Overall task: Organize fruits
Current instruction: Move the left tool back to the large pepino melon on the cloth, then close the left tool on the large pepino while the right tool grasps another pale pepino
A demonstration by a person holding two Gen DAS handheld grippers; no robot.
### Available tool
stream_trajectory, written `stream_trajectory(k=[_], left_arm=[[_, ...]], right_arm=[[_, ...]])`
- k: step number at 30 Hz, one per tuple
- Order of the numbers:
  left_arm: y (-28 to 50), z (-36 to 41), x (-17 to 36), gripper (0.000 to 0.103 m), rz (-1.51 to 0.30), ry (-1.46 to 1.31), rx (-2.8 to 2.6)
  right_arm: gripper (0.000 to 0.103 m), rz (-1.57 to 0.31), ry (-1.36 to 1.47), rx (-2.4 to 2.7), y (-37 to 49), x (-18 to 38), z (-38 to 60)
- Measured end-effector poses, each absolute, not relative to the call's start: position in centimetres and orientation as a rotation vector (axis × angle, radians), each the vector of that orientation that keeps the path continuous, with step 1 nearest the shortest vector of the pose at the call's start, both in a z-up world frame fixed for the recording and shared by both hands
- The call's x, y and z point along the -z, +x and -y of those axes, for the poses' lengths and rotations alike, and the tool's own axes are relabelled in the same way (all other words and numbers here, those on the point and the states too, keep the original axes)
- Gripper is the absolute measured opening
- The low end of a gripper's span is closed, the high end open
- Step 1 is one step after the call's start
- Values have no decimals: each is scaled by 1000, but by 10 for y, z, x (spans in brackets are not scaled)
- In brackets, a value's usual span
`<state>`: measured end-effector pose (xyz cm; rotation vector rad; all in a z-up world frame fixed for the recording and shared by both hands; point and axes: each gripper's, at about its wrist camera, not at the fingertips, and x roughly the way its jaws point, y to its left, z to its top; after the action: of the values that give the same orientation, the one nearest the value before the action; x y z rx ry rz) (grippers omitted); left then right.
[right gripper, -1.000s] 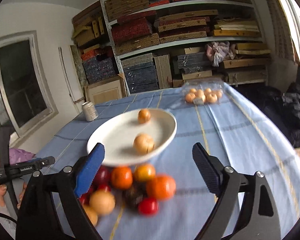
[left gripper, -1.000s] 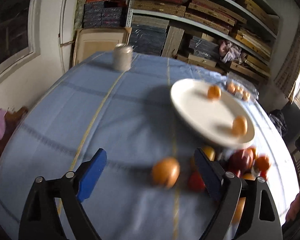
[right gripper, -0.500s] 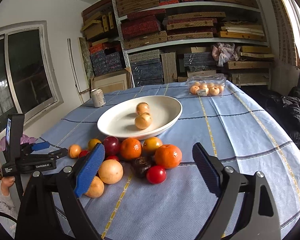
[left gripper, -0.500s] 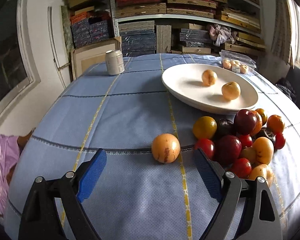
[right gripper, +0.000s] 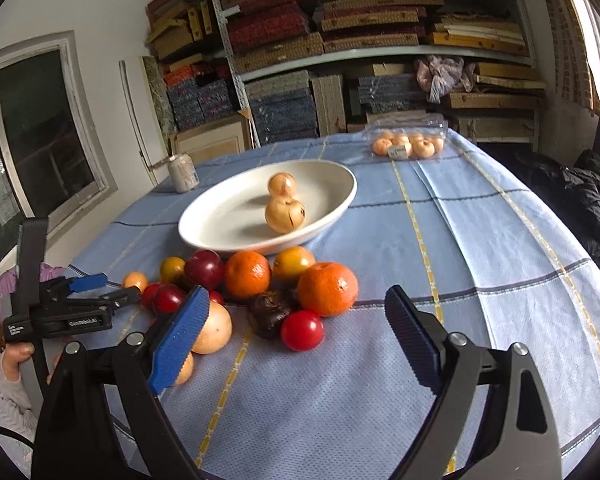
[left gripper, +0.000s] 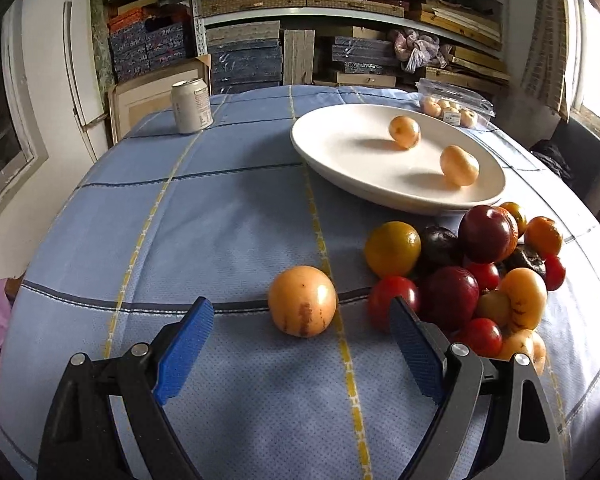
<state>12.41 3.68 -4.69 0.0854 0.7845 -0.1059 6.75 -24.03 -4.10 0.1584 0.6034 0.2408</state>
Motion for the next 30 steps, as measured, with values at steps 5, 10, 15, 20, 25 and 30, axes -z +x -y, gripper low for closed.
stream_trajectory(k=[5, 10, 15, 20, 25, 30], left_arm=[[127, -40, 48, 90, -801, 49, 127], [129, -44, 50, 90, -818, 3, 154], [123, -36, 48, 85, -797, 33, 148], [126, -31, 46, 74, -778, 30, 173], [131, -34, 47, 72, -780, 2, 191], [132, -34, 47, 70, -779, 6, 193]], right_arm=[[87, -657, 146, -218, 76, 48, 240], [93, -674, 166, -216, 80, 52, 243], [94, -681, 170, -225, 81, 53, 244], [94, -684, 175, -244, 79, 53, 245], [86, -715, 179, -247, 83, 57, 243], [78, -749, 179, -246, 87, 62, 241]])
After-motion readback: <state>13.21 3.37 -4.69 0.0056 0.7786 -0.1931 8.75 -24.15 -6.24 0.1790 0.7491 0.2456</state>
